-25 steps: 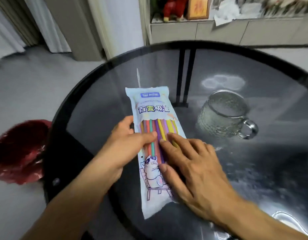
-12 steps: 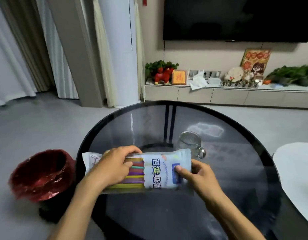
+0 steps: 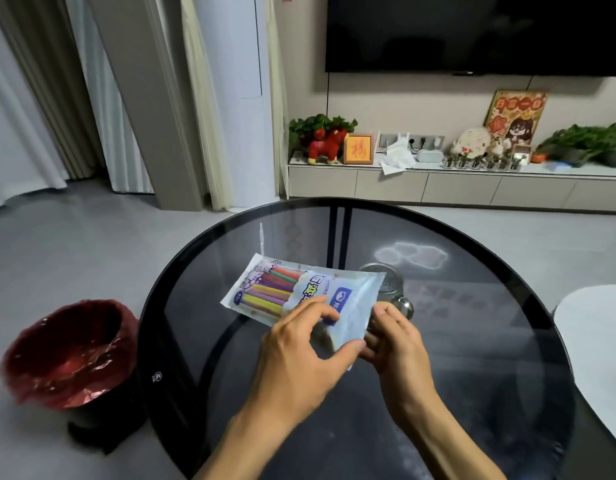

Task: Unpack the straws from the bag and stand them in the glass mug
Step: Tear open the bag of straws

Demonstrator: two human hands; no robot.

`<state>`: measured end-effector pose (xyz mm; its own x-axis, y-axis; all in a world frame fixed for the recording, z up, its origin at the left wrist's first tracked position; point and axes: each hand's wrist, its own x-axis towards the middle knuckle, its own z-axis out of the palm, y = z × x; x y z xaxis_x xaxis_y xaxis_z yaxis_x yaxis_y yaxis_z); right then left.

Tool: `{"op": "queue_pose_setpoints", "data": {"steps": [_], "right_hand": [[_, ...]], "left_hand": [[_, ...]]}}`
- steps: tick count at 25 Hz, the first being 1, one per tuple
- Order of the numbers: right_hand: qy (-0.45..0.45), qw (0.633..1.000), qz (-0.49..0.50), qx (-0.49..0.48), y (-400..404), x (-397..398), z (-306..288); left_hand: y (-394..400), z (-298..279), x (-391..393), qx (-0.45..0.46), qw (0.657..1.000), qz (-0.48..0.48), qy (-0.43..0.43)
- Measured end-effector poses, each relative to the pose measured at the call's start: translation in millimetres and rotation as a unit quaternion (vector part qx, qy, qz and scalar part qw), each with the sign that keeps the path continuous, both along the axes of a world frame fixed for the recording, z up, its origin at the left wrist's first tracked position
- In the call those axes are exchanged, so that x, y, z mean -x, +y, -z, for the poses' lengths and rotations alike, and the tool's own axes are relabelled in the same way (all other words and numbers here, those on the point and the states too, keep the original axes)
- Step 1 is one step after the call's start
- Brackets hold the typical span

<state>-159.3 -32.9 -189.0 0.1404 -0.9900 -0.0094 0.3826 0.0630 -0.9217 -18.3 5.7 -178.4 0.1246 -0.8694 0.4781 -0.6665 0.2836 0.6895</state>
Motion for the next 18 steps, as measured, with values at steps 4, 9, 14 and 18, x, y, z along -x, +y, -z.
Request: {"op": "queue_pose_setpoints", "data": {"steps": [4, 9, 14, 18], "right_hand": [[0.020, 0.997, 0.027, 0.064, -0.5, -1.7, 6.0], [0.077, 0.986, 0.083, 0.123, 9.2, -8.7, 2.1], [0.106, 0.984, 0.066, 0.130, 10.4, -7.4, 1.9], [0.132, 0.978, 0.060, 0.150, 10.6, -6.7, -1.4]], "left_hand": [[1.9, -1.0, 4.0, 0.016, 1.000, -0.015, -0.010], [-0.7, 2.2, 3.7, 0.037, 0.999, -0.014, 0.004], [-5.1, 8.1, 2.1, 0.038, 0.999, -0.008, 0.030], [-6.2, 7.4, -0.9, 0.053, 0.998, -0.015, 0.019]]}}
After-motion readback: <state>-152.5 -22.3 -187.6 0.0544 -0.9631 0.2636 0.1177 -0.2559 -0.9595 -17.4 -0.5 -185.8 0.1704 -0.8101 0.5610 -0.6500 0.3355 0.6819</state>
